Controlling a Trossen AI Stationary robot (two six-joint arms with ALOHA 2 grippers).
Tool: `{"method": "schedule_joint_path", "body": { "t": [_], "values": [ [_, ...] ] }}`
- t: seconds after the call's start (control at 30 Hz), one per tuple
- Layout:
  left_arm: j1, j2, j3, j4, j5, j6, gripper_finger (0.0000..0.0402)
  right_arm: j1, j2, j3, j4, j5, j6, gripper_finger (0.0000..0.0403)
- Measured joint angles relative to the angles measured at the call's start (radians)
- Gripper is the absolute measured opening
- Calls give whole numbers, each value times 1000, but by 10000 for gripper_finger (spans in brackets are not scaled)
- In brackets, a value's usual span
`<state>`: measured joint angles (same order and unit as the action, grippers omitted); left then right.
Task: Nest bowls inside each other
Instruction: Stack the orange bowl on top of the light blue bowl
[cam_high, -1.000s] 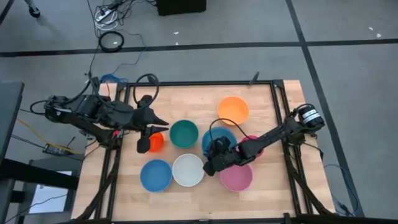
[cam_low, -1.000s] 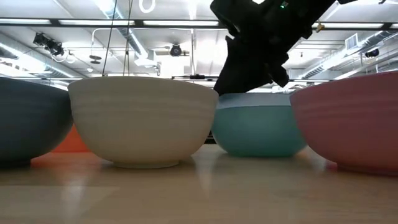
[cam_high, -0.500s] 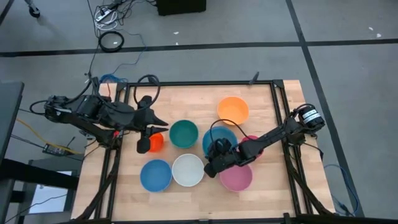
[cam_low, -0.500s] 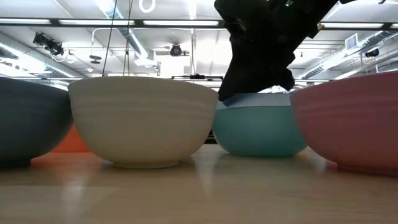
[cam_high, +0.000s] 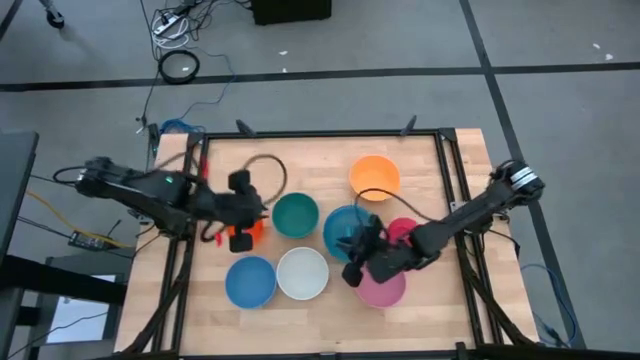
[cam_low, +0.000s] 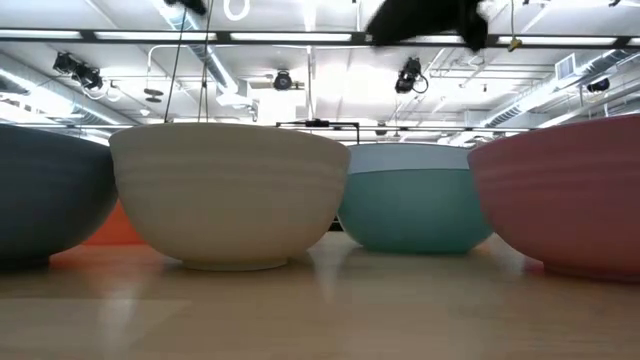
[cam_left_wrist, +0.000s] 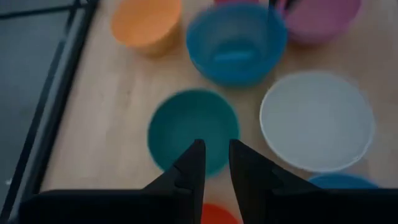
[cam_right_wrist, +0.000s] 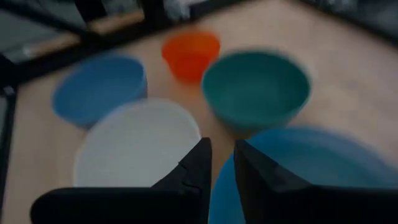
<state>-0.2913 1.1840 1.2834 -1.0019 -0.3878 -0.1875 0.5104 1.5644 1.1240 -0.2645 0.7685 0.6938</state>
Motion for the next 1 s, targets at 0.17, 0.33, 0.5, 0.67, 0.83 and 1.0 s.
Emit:
{"method": "schedule_joint_path", "body": {
  "t": [0.17,0.33,0.5,0.67,0.83,1.0],
  "values": [
    [0,2,-159,104,5,-11,81,54,-133,0,-36,107,-50,50],
    [0,2,-211,121,-5,-57,81,99,-235,0,-209,191,34,41],
    [0,1,-215,177,-8,-57,81,69,-281,0,-533,257,231,28],
    [0,0,-215,251,-3,-23,81,-44,-277,0,-781,119,350,28],
    [0,0,-215,283,-2,3,81,-176,-261,0,-942,-103,245,58],
    [1,0,-215,286,-3,4,81,-253,-261,0,-947,-199,5,111]
  ]
}}
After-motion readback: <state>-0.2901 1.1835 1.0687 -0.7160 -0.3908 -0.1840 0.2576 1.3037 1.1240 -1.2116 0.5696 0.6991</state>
